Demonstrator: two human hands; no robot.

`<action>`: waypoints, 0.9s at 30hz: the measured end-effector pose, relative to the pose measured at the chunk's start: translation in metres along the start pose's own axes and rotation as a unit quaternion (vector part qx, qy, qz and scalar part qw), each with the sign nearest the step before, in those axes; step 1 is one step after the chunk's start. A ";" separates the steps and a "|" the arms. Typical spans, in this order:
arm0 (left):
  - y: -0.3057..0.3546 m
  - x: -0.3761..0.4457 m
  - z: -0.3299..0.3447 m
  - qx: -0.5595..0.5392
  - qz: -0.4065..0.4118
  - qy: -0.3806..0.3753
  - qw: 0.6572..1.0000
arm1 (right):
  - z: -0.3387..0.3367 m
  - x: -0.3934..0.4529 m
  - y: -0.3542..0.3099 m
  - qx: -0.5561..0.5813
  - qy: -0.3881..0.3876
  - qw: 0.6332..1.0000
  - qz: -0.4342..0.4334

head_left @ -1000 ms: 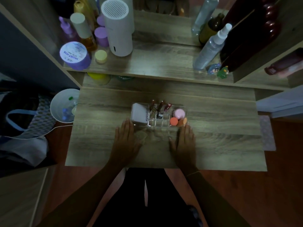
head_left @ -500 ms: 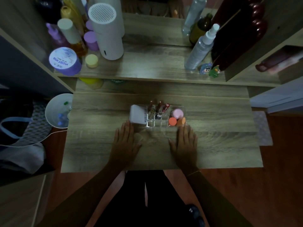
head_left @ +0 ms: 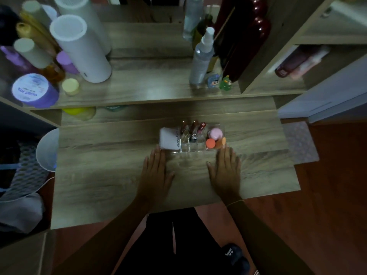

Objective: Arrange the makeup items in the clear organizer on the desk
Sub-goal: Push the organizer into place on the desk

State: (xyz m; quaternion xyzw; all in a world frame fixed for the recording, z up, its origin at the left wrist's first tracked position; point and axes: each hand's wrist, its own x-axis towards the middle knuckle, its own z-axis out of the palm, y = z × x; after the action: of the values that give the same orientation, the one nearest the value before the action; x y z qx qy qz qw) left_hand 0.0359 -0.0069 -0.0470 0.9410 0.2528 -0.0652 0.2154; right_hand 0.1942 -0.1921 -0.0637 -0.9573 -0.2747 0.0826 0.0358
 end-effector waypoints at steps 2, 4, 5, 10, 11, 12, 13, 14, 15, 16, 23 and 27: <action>0.010 0.007 0.000 -0.011 0.006 0.008 1.000 | -0.002 0.003 0.013 -0.007 0.002 1.000 0.000; 0.018 0.013 0.001 -0.022 0.008 0.015 1.000 | -0.004 0.007 0.023 -0.012 0.004 1.000 0.004; 0.022 0.016 0.002 -0.024 0.011 0.013 1.000 | -0.005 0.009 0.028 -0.014 0.003 1.000 0.007; 0.037 0.025 0.011 -0.011 0.032 -0.003 0.999 | -0.008 0.019 0.049 -0.023 -0.001 1.000 0.013; 0.039 0.026 0.013 -0.015 0.035 -0.005 0.999 | -0.009 0.020 0.053 -0.021 0.000 1.000 0.017; 0.041 0.028 0.015 -0.018 0.038 -0.008 0.999 | -0.009 0.022 0.056 -0.020 0.001 1.000 0.020; 0.042 0.030 0.017 -0.019 0.043 -0.010 0.999 | -0.009 0.023 0.059 -0.020 0.002 1.000 0.022; 0.045 0.032 0.018 -0.019 0.047 -0.013 0.999 | -0.010 0.024 0.063 -0.020 0.003 1.000 0.024; 0.047 0.034 0.020 -0.018 0.051 -0.016 0.998 | -0.010 0.026 0.067 -0.017 0.007 1.000 0.025; 0.051 0.037 0.020 -0.018 0.053 -0.018 0.998 | -0.010 0.027 0.071 -0.013 0.011 1.000 0.026; 0.075 0.058 0.023 -0.010 0.069 -0.034 0.997 | -0.016 0.033 0.095 0.003 0.022 0.999 0.036; 0.088 0.067 0.019 -0.019 0.091 -0.039 0.995 | -0.023 0.034 0.104 0.019 0.027 0.998 0.051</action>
State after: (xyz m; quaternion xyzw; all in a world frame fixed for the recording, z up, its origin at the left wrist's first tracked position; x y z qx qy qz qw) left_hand 0.1374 -0.0540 -0.0467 0.9526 0.1584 -0.0768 0.2482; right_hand 0.2812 -0.2625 -0.0578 -0.9712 -0.2225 0.0639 0.0570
